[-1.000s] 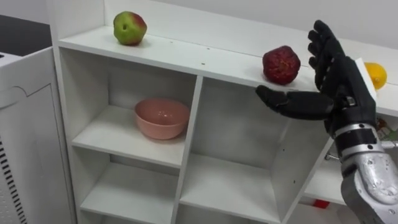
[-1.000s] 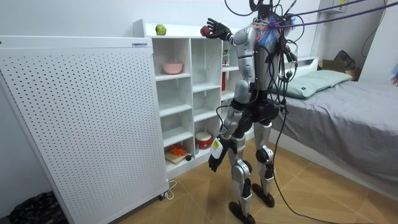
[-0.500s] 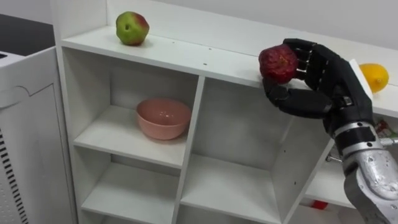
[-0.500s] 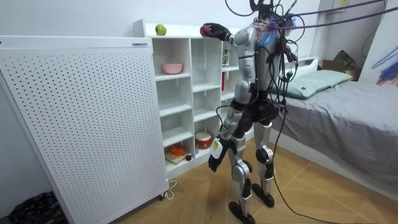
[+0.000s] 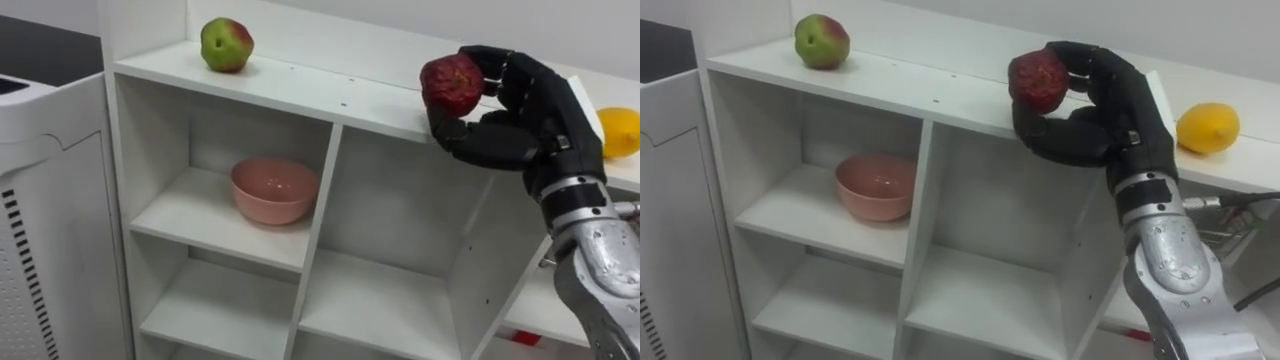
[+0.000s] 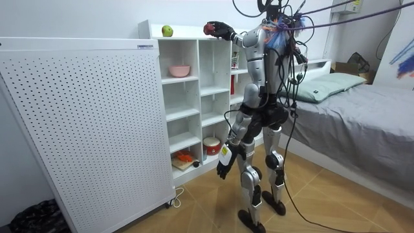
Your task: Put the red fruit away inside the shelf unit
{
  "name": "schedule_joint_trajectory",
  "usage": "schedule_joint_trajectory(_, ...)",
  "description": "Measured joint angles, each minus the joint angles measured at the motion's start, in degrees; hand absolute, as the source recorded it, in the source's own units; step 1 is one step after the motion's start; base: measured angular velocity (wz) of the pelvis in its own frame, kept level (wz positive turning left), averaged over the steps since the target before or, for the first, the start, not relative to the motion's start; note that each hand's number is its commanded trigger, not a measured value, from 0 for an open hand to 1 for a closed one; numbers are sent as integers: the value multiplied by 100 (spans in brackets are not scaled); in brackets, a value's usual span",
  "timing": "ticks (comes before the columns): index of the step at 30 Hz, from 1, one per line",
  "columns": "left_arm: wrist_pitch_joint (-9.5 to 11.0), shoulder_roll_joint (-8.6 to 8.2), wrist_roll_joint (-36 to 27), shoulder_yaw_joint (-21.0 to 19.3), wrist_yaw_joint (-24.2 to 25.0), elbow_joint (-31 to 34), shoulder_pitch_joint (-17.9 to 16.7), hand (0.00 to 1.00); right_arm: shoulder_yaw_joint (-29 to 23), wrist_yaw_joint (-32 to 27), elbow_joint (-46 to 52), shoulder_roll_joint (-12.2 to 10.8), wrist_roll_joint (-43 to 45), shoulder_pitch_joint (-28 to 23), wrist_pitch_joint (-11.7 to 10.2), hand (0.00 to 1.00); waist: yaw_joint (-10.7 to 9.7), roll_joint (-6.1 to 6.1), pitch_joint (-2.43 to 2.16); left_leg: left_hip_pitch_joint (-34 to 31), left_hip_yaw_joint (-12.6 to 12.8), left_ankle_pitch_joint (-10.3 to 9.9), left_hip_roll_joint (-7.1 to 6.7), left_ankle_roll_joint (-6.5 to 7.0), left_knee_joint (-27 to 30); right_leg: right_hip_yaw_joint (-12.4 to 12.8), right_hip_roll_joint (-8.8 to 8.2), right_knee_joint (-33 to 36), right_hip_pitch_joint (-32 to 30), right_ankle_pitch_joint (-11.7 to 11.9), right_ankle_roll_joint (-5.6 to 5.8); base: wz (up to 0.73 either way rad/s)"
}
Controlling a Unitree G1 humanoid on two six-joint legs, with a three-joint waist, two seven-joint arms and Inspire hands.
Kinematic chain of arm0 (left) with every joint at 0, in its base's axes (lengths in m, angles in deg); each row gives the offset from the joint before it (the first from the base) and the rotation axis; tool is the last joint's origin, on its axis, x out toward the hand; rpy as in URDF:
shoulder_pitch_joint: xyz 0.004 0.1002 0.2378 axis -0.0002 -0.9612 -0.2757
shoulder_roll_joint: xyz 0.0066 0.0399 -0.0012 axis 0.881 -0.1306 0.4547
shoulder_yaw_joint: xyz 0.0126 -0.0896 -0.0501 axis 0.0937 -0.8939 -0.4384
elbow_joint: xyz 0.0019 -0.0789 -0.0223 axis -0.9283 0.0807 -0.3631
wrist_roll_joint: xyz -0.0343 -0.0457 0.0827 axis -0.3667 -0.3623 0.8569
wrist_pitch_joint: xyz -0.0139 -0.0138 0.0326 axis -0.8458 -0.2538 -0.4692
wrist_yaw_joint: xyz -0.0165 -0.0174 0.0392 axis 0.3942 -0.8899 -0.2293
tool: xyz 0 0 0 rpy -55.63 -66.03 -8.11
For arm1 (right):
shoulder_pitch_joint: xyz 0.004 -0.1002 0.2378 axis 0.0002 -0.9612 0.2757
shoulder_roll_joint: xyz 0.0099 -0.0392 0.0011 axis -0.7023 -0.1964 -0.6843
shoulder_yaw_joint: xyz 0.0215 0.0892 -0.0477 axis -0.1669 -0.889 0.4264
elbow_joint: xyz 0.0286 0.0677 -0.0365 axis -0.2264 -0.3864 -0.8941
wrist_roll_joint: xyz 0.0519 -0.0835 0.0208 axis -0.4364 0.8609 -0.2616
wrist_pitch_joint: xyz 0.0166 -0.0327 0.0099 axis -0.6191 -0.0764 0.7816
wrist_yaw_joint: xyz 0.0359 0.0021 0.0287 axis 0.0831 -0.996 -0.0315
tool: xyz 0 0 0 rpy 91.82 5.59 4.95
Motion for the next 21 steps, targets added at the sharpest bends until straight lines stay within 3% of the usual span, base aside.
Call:
schedule_joint_trajectory(10, 69, 28, -7, 16, -86, -9, 100, 0, 496, 210, 869, 0, 103, -209, 23, 100, -35, 80, 31, -17, 34, 0, 1, 0, -19, 154, 15, -10, -31, 0, 0, -4)
schedule_joint_trajectory(21, 67, 32, -63, 129, -243, -11, 124, 0, 1010, 965, 2240, -40, 259, -582, 135, 100, -11, 174, -7, -38, 63, 0, 2, -1, -17, 329, 17, 2, -86, 0, 0, -1)
